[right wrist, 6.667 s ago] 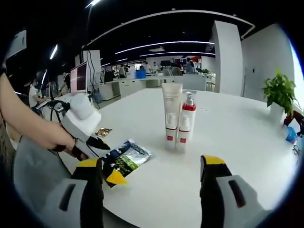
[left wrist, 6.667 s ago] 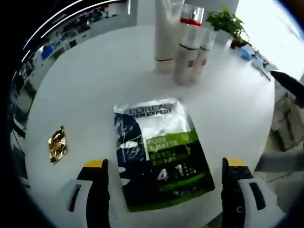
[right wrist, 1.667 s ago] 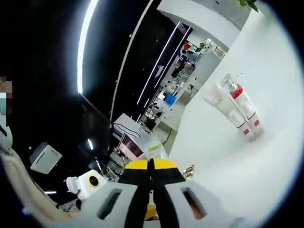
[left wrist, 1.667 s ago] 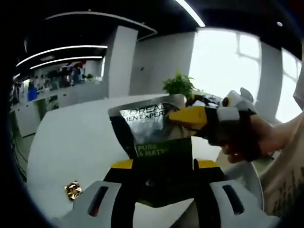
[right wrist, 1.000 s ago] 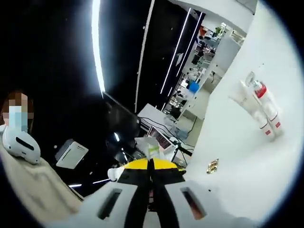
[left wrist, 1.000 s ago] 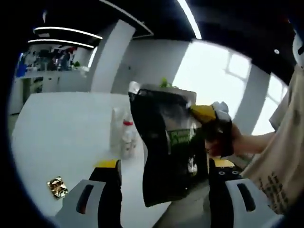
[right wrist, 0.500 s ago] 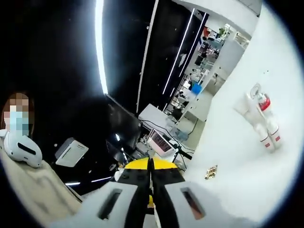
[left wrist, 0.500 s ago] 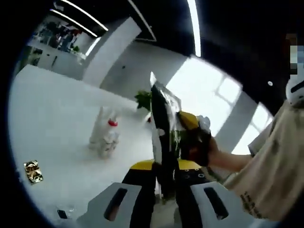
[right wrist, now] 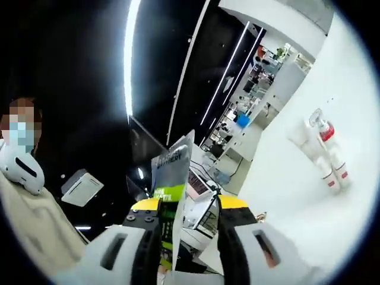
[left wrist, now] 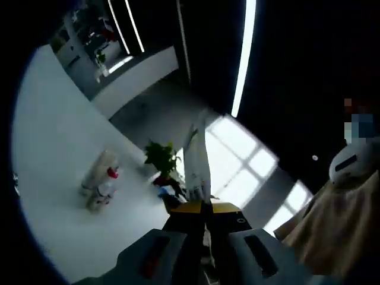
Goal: Arrange the skincare products in the storage area until every visible bottle or jar stands upright without overlapping.
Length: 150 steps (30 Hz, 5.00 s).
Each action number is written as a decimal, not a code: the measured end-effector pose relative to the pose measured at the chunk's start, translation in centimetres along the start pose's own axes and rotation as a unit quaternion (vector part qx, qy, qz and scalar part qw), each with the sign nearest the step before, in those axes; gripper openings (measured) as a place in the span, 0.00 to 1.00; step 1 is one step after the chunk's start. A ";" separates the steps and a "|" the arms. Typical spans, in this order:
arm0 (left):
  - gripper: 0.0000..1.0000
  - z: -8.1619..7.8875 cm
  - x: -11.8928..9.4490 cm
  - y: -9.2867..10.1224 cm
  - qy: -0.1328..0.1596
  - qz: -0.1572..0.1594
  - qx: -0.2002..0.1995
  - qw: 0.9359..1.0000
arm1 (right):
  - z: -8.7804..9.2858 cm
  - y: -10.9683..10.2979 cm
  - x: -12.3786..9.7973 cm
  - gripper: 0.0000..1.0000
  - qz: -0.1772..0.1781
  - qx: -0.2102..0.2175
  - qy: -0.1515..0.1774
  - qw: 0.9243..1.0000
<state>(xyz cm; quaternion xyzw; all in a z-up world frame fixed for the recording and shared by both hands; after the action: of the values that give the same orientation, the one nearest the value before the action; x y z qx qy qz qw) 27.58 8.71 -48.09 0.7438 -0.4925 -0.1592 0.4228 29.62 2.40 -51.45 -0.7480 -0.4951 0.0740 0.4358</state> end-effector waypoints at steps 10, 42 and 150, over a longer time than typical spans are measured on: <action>0.00 -0.2 0.3 -0.3 -0.006 -0.010 0.006 1.000 | 0.8 -1.3 0.9 0.15 -0.026 0.041 0.035 0.998; 0.00 1.1 0.5 -1.5 -0.032 -0.026 -0.022 0.999 | -0.9 -0.6 0.8 0.01 -0.005 0.098 0.096 0.991; 0.00 7.4 3.4 -24.6 -0.114 -0.276 -0.129 0.946 | 2.7 9.2 -9.0 0.99 0.265 -0.190 -0.100 0.940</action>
<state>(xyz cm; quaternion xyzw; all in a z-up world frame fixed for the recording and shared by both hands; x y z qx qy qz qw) 39.00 6.17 -71.20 0.7670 -0.2878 -0.4156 0.3952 29.89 -4.47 -62.68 -0.9097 -0.3246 0.1664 0.1983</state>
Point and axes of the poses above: the point that each gripper's makers call its tool centre point, and the gripper's own axes: x roughly forward along the fingers, y roughly to its right, z roughly out of its underside, the point moved 1 cm from there along -x, roughly backward along the fingers, and after that the axes turned 8 degrees about -z, right-handed, at the moved point
